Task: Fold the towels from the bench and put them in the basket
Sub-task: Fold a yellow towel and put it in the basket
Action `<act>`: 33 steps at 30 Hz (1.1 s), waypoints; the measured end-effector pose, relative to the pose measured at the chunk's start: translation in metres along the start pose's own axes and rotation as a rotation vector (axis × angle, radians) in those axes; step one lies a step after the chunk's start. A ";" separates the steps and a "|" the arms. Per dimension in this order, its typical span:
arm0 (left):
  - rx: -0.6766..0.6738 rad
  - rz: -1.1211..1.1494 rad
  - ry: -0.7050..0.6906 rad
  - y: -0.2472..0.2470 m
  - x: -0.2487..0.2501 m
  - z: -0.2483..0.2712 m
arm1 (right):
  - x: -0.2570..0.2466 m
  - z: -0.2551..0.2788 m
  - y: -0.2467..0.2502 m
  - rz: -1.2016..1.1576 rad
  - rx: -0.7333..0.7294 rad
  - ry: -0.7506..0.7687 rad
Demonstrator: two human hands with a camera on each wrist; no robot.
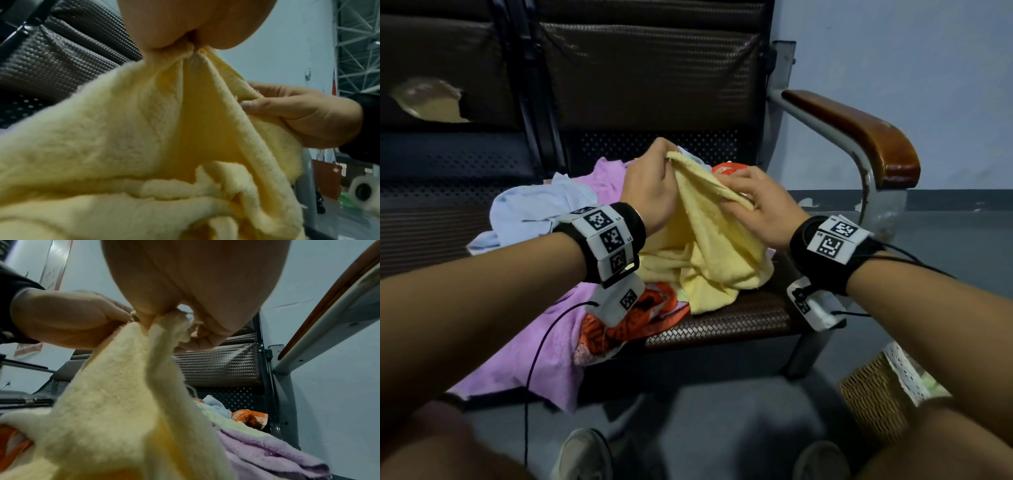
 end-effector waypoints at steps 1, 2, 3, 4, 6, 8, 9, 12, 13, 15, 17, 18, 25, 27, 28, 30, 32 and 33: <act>0.004 0.023 0.045 -0.001 0.000 -0.001 | -0.002 0.000 0.000 -0.023 -0.020 0.005; 0.001 0.046 0.090 -0.001 0.000 -0.002 | -0.004 0.000 0.000 -0.042 -0.043 0.010; -0.009 0.068 0.115 -0.002 0.000 -0.004 | -0.005 0.001 -0.001 -0.048 -0.070 0.002; -0.027 0.085 0.127 -0.002 0.000 -0.004 | -0.006 0.002 -0.003 -0.035 -0.119 -0.008; -0.093 0.106 0.134 -0.002 0.001 -0.004 | -0.004 0.007 -0.013 0.060 -0.241 -0.036; -0.185 0.073 0.121 -0.004 0.000 -0.002 | 0.004 0.012 -0.020 0.188 -0.276 -0.057; -0.242 0.065 0.122 -0.007 -0.002 -0.002 | 0.006 0.012 -0.019 0.223 -0.236 -0.063; -0.378 0.008 0.060 -0.011 -0.009 0.001 | 0.015 0.008 -0.004 0.176 -0.011 -0.108; -0.364 -0.030 0.012 -0.011 -0.012 0.000 | 0.014 0.006 0.002 0.115 0.049 -0.090; -0.267 -0.083 -0.012 -0.006 -0.018 -0.005 | 0.007 0.004 0.008 -0.013 0.082 -0.004; -0.190 -0.109 0.088 -0.004 -0.027 -0.009 | -0.003 0.003 0.006 -0.062 0.069 0.059; -0.170 -0.113 0.132 -0.004 -0.029 -0.010 | -0.008 0.003 0.005 -0.064 0.064 0.073; -0.225 -0.060 0.027 -0.004 -0.013 -0.004 | -0.021 0.001 0.003 -0.268 0.108 -0.098; -0.244 -0.068 -0.024 -0.005 -0.007 0.000 | -0.020 -0.001 0.003 -0.330 0.137 -0.174; -0.255 -0.077 -0.044 -0.007 -0.006 0.001 | -0.020 -0.002 0.003 -0.379 0.150 -0.195; -0.262 -0.102 -0.039 -0.008 -0.007 0.001 | -0.021 -0.004 0.004 -0.444 0.173 -0.211; -0.289 -0.078 -0.027 -0.008 -0.007 0.002 | -0.019 -0.005 0.003 -0.478 0.165 -0.235; -0.307 -0.047 -0.015 -0.007 -0.007 0.002 | -0.017 -0.004 0.001 -0.509 0.146 -0.257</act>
Point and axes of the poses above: each hand's wrist, its own z-axis away from the middle knuckle, its own y-axis out of the back of the hand, x = y × z, the point moved 5 cm from there along -z, towards the middle knuckle, and after that the axes turned 14 degrees about x, right-handed, at the moved point
